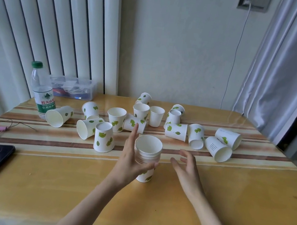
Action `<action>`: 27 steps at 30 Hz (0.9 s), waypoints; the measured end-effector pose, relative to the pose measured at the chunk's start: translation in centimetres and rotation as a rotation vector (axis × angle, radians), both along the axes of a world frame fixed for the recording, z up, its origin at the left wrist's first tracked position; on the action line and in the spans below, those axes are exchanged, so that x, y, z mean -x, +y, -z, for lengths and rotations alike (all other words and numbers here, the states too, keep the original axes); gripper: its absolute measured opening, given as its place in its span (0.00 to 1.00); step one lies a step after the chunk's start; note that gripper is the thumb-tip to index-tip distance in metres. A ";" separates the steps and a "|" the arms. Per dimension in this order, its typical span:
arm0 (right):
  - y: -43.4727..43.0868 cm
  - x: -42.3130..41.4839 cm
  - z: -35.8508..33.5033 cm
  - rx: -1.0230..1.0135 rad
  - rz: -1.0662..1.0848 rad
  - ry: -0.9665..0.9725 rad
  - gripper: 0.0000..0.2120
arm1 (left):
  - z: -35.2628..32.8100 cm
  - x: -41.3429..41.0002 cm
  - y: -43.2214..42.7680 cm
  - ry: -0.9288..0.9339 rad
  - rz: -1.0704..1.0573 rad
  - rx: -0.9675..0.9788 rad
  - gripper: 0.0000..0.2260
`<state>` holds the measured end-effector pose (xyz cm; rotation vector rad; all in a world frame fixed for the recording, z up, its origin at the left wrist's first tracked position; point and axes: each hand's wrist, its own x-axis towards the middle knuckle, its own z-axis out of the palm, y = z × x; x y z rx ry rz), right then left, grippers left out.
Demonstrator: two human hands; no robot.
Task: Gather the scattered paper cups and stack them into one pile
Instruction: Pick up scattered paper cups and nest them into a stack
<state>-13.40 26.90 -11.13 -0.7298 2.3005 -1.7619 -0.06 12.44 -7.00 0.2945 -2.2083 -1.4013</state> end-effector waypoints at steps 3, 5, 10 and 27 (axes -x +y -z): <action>-0.9 1.4 0.4 -0.096 0.025 0.085 0.19 | 0.2 0.4 -0.3 0.009 -0.049 0.106 0.32; -1.9 3.1 -0.2 -0.152 0.054 0.176 0.19 | 0.5 0.6 -0.6 0.006 -0.049 0.135 0.25; -5.6 8.5 -2.5 -0.338 0.386 0.253 0.20 | 0.8 0.9 -1.1 0.011 -0.060 0.120 0.26; -6.2 5.9 -7.8 0.181 0.194 0.498 0.10 | 0.9 -1.9 -5.2 0.178 -0.431 0.025 0.36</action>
